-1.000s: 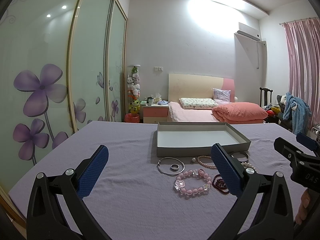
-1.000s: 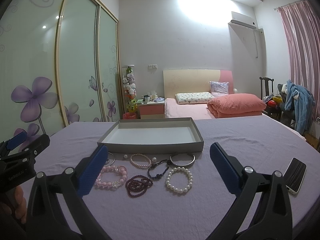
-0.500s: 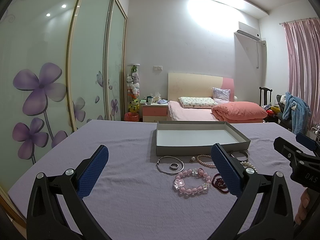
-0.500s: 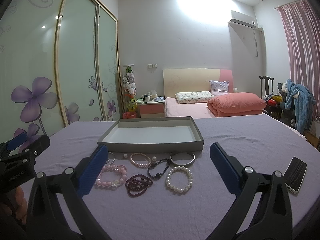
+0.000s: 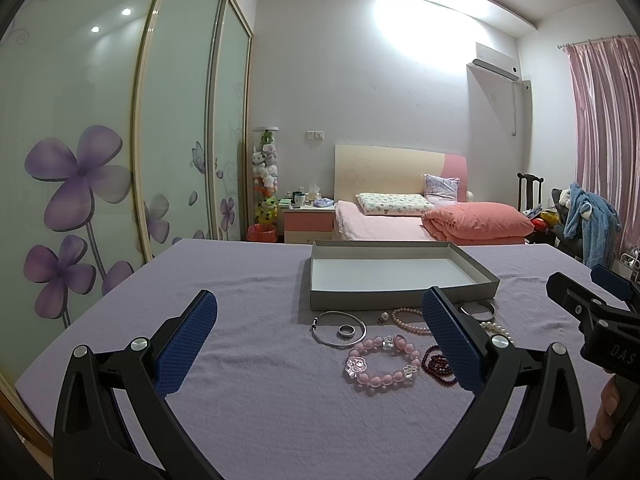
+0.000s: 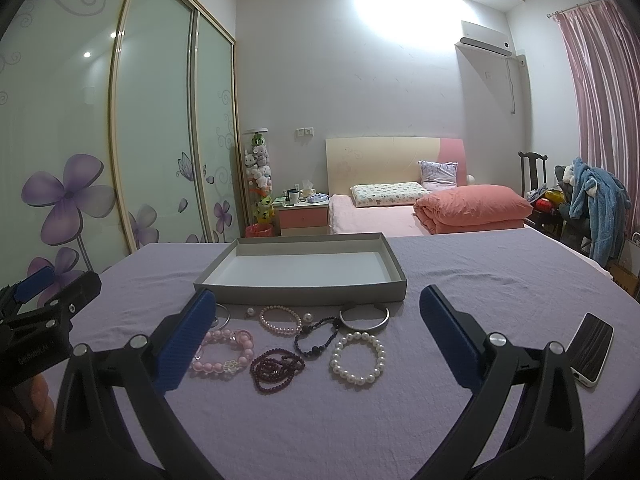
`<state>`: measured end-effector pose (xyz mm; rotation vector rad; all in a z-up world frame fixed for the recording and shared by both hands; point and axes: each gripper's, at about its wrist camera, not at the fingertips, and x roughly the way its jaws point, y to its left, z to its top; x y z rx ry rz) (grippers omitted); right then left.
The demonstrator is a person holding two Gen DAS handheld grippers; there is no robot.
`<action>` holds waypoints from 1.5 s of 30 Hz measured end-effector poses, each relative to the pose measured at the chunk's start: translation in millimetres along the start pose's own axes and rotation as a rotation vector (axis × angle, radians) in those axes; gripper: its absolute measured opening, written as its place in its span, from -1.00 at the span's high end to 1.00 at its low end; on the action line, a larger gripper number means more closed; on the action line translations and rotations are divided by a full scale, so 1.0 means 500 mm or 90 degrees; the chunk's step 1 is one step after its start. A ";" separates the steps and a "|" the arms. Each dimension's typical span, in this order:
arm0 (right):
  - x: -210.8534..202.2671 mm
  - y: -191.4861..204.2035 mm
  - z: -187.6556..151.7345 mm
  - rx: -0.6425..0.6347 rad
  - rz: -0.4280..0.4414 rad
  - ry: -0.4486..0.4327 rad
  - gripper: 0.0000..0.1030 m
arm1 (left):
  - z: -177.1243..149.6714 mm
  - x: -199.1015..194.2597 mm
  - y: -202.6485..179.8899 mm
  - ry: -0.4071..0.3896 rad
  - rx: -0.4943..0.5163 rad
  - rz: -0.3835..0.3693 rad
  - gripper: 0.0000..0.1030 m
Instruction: Organize jewelry
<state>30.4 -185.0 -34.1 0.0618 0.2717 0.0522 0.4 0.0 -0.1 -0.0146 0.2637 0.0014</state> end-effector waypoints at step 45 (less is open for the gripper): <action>0.204 -0.100 -0.099 0.098 -0.021 0.304 -0.52 | -0.064 0.092 -0.011 0.181 -0.013 -0.023 -0.97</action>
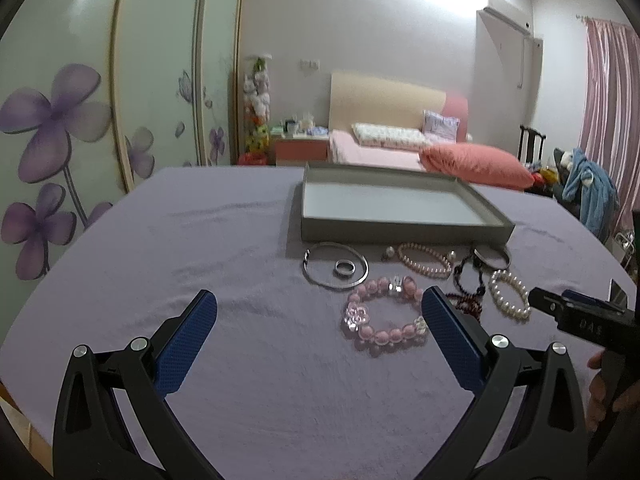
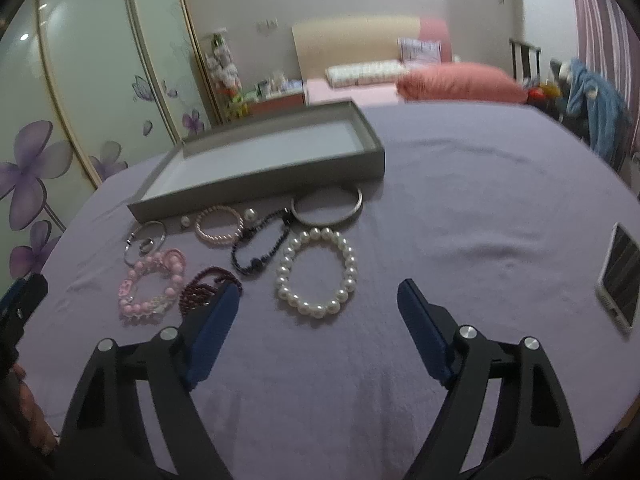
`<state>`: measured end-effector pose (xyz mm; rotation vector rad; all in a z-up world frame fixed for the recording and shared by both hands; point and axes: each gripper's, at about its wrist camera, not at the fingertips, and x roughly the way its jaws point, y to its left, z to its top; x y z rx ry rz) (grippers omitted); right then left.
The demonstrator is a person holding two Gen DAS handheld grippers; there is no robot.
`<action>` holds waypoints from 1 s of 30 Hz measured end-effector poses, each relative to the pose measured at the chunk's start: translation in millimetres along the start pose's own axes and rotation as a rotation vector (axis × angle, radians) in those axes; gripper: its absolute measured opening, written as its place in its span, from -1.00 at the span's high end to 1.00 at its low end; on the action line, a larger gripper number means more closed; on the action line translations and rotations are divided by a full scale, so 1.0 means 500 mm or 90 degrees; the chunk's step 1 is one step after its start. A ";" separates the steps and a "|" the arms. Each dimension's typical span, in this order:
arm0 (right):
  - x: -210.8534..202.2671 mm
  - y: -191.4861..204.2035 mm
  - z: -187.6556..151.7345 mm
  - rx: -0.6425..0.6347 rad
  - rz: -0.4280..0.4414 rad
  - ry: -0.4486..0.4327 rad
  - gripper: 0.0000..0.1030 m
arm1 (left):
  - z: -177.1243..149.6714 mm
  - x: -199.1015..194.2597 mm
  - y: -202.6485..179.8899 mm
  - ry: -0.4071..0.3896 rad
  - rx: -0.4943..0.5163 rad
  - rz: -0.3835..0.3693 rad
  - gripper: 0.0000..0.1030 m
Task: Organize jewelry
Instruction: 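Grasp the pink beaded bracelet with the left tool while the right tool grasps the pearl bracelet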
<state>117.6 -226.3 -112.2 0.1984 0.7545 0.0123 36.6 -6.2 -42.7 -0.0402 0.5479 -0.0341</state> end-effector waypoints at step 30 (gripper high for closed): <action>0.086 -0.014 0.029 -0.016 -0.073 0.066 0.42 | 0.019 0.158 -0.030 0.221 0.037 0.002 -0.11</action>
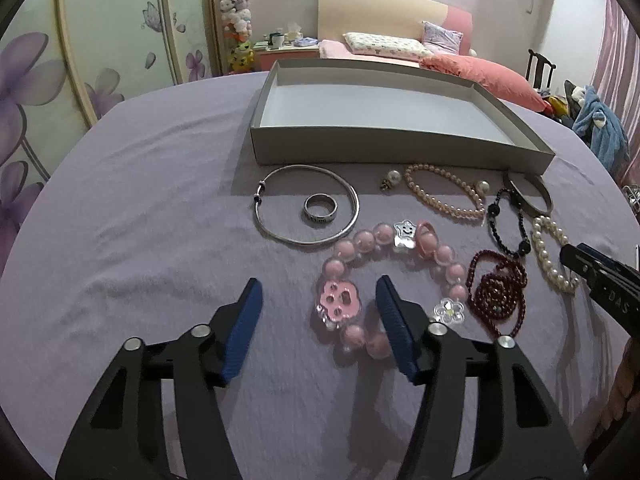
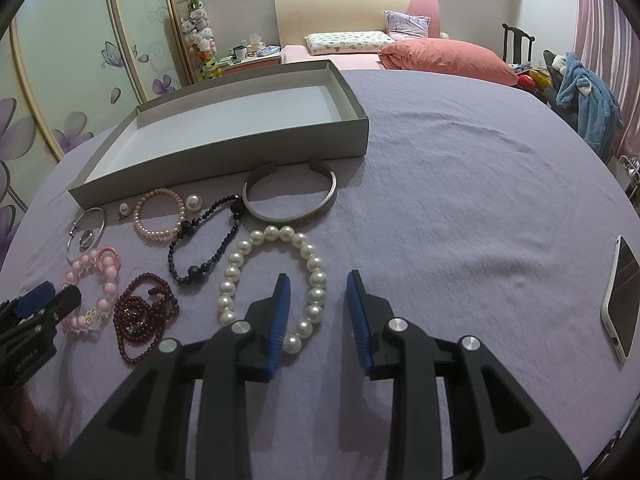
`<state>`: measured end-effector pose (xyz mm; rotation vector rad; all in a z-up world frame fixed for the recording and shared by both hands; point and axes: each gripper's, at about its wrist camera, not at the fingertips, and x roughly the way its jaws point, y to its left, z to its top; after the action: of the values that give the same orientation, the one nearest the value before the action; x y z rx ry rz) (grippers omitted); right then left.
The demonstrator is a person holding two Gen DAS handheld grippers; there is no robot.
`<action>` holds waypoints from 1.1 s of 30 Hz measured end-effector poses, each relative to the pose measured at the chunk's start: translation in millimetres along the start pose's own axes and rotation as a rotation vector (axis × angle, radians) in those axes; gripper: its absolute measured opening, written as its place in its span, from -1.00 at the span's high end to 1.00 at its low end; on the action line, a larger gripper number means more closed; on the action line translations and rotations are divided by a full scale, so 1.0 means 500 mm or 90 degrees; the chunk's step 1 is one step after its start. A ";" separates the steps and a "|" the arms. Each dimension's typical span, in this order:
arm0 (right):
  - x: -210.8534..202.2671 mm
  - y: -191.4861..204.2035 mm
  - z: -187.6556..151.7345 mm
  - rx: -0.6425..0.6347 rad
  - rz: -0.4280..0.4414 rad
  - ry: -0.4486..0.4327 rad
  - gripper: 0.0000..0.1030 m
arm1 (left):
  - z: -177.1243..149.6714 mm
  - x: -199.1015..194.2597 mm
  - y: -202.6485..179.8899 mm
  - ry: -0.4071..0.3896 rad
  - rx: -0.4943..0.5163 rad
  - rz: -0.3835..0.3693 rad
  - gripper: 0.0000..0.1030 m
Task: Organize jewelry
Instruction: 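Grasp the pink beaded bracelet with the left tool while the right tool grasps the pearl bracelet, then carry both bracelets into the white tray and open both tools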
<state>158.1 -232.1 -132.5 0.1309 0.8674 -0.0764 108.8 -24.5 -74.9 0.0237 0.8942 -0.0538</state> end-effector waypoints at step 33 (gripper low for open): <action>-0.122 -0.002 0.027 0.036 0.161 -0.150 0.81 | 0.009 -0.101 0.017 -0.139 -0.019 -0.069 0.54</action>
<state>129.0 -234.1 -77.4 0.2778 0.6083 0.1184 81.2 -14.1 -32.6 -0.0577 0.6773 -0.1421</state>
